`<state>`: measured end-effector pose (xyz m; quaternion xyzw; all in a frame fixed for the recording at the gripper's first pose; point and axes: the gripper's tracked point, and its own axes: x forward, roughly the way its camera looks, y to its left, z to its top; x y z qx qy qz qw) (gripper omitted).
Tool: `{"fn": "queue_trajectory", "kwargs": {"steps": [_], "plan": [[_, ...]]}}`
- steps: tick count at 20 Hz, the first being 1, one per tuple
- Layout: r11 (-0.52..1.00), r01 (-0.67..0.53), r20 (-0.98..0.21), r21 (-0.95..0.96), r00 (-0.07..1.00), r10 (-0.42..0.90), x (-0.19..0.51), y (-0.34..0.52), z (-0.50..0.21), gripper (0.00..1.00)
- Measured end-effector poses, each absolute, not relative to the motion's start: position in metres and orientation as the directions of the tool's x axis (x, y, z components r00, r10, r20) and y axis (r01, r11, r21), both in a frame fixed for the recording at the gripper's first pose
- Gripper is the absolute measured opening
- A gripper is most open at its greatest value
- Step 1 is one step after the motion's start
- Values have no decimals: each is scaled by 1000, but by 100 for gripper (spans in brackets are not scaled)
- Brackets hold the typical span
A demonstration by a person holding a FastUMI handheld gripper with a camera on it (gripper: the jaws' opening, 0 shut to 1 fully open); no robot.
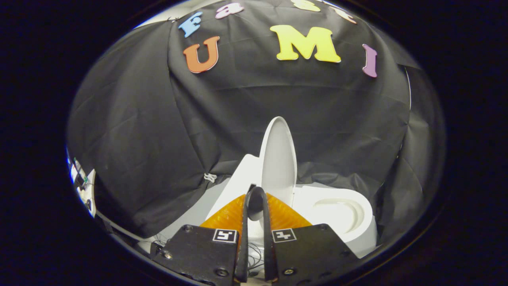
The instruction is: Open the toilet lid.
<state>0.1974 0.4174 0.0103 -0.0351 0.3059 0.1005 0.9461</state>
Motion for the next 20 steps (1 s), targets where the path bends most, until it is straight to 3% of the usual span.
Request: {"fn": "queue_trajectory", "kwargs": {"steps": [20], "plan": [[957, -272, -546, -101, 819, 176, 203, 449, -3, 22]]}}
